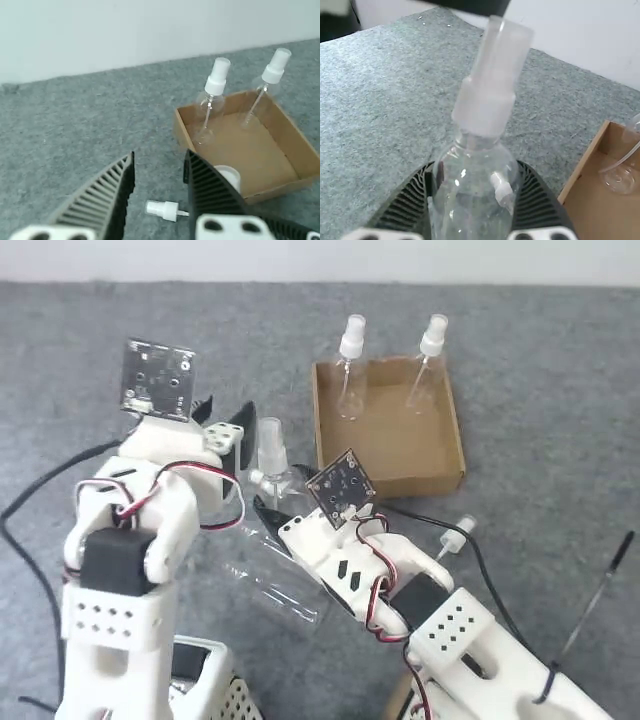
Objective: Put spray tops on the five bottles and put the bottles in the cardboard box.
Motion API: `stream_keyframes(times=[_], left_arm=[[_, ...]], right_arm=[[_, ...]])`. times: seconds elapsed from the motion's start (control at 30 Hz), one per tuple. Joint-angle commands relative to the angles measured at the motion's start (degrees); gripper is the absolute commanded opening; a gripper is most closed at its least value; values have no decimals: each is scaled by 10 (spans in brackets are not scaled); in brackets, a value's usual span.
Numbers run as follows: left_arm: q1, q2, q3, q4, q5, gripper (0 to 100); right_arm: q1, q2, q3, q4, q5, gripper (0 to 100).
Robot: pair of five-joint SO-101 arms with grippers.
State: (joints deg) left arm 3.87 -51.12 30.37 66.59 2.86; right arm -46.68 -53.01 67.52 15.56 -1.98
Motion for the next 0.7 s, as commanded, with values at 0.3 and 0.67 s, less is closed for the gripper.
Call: stream_keyframes(times=[0.3,0.67], left_arm=[[-18,-5,-36,-14,2,145],[32,-8,-23,-4,2,145]], right_arm=[[5,-15,-10,-13,-8,6],[5,-15,-10,-11,-8,6]])
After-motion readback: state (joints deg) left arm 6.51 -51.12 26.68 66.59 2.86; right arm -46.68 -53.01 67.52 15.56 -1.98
